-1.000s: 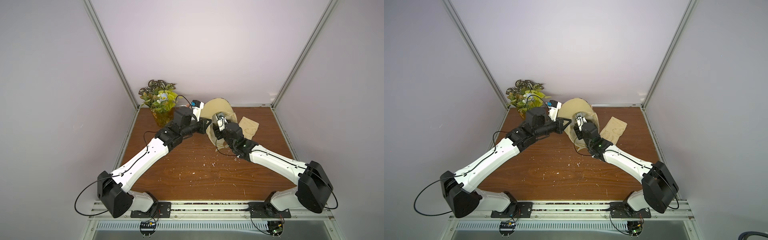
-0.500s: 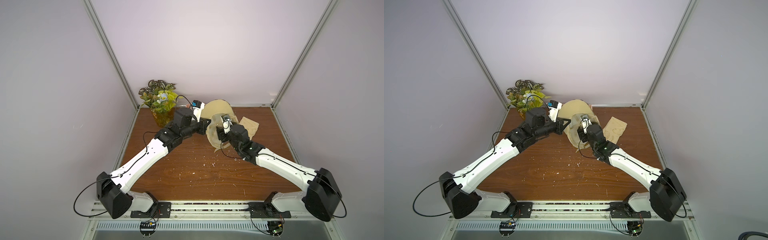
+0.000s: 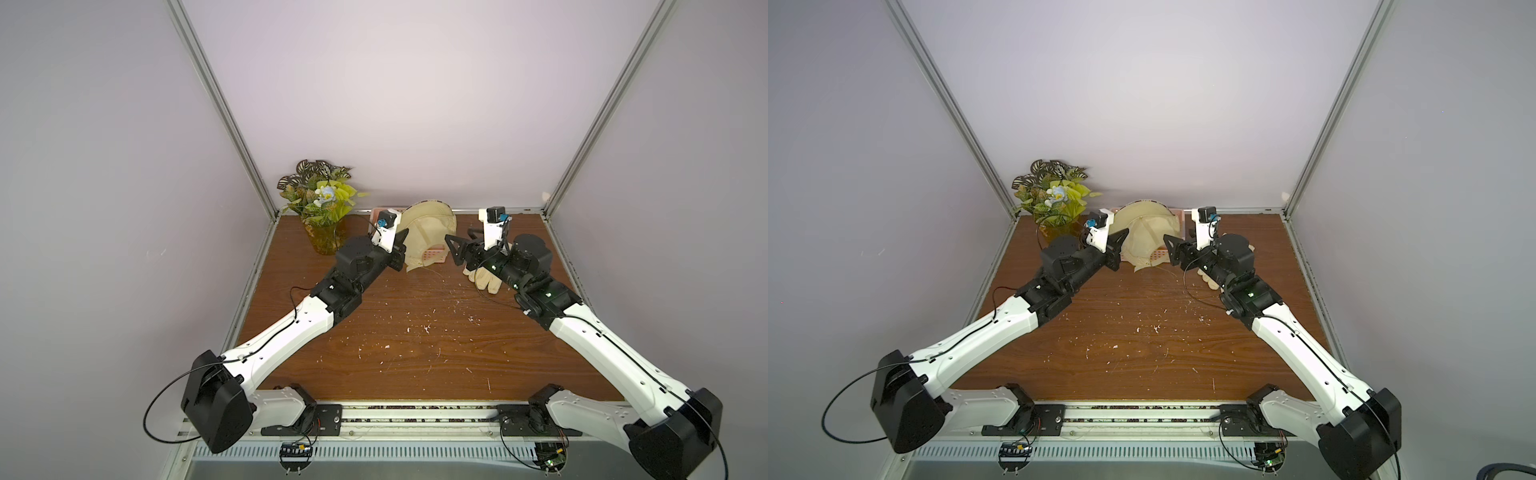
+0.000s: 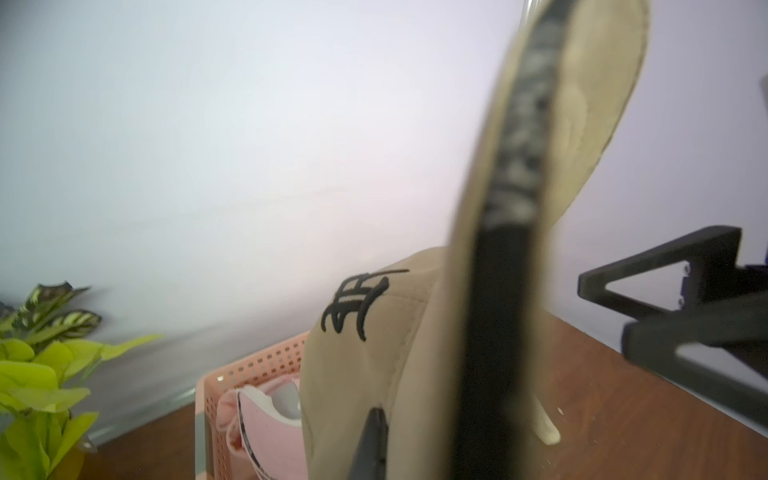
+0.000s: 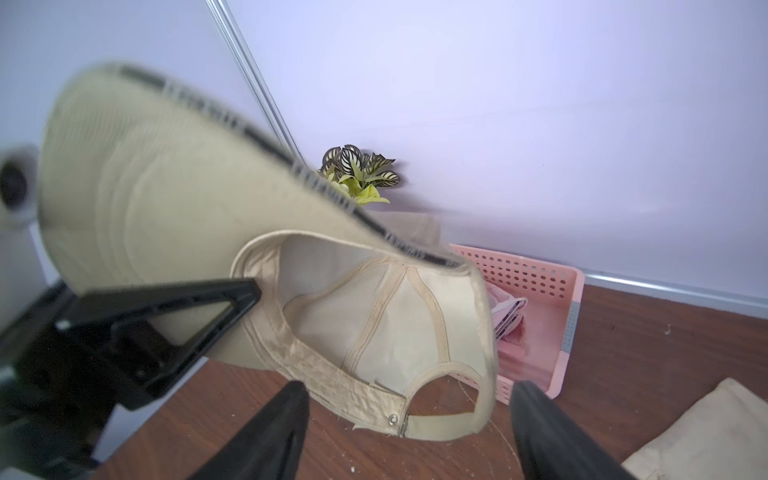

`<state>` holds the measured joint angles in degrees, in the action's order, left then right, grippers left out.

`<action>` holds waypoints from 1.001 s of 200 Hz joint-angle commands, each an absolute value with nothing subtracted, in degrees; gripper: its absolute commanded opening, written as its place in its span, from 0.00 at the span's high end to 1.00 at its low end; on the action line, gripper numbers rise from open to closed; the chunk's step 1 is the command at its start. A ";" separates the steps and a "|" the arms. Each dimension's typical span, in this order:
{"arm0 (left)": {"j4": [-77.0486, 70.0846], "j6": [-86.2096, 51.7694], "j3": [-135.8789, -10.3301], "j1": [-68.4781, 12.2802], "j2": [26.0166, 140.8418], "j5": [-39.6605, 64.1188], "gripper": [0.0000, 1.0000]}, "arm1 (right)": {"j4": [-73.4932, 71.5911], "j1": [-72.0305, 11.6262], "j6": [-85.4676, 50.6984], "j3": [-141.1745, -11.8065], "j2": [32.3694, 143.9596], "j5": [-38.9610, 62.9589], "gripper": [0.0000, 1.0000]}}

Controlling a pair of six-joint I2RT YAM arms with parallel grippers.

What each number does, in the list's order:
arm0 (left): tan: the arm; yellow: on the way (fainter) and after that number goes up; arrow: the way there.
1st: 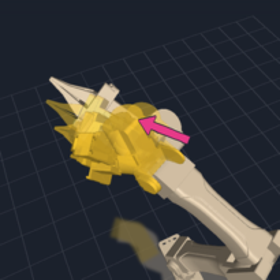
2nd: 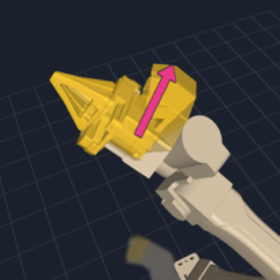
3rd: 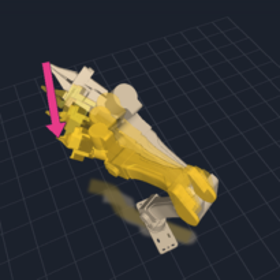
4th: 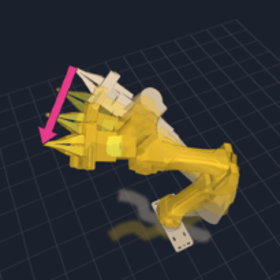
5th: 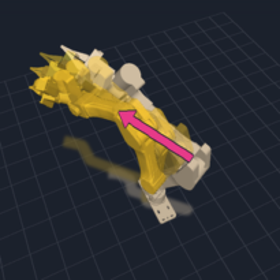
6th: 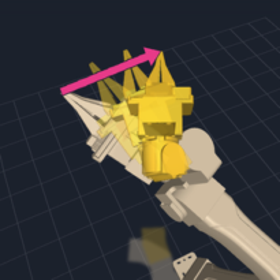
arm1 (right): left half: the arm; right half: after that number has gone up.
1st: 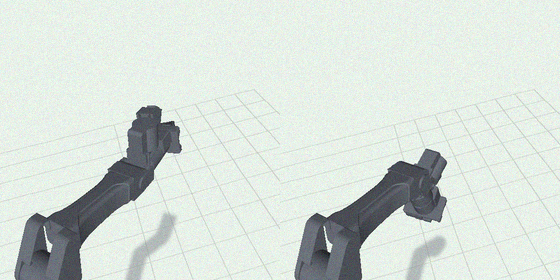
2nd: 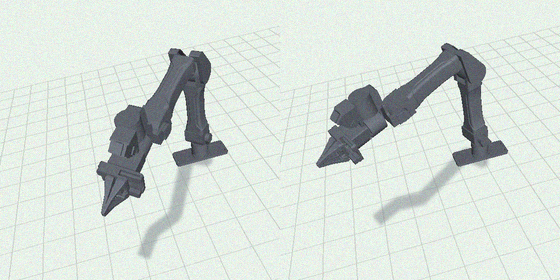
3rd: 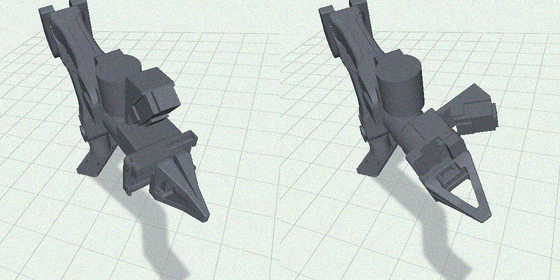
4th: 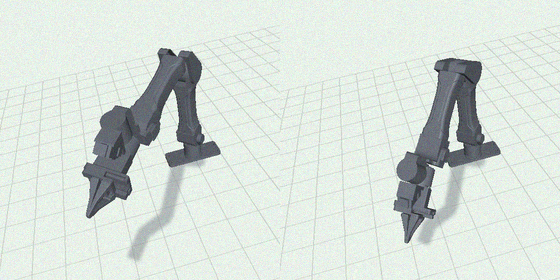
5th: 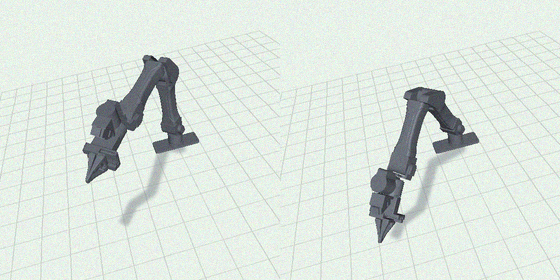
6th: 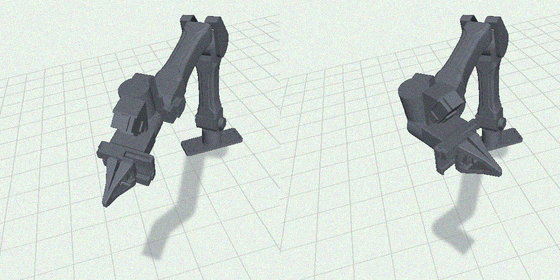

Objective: Turn the baseball cap inside out
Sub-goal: Turn over the baseball cap.

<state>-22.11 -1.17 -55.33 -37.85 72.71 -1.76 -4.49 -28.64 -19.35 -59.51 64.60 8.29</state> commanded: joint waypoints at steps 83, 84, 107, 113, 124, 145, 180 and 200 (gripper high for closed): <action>-48.73 18.40 -46.61 -35.78 73.10 6.13 0.99 | -8.21 -17.33 -54.47 -60.31 62.93 29.82 0.35; -48.80 18.47 -46.55 -35.82 73.16 6.23 0.99 | -8.28 -17.28 -54.61 -60.30 62.93 29.90 0.36; -51.46 21.31 -45.19 -35.77 74.04 8.79 0.99 | -10.74 -17.30 -57.99 -59.42 63.41 31.06 0.37; -51.90 21.68 -45.00 -35.86 74.31 9.03 0.99 | -10.92 -17.23 -58.56 -59.33 63.59 31.19 0.38; -51.95 21.93 -45.25 -35.81 74.83 8.99 0.99 | -11.42 -17.33 -59.19 -59.16 64.01 31.73 0.38; -52.17 22.61 -45.39 -35.85 75.59 9.58 0.99 | -11.72 -17.32 -59.73 -59.02 64.71 32.17 0.38; -52.99 22.76 -45.61 -35.89 76.05 9.27 0.99 | -12.37 -17.32 -60.18 -58.67 65.51 32.95 0.35; -53.09 23.09 -45.81 -36.03 76.23 9.61 0.99 | -12.97 -17.36 -60.52 -58.40 65.80 32.95 0.35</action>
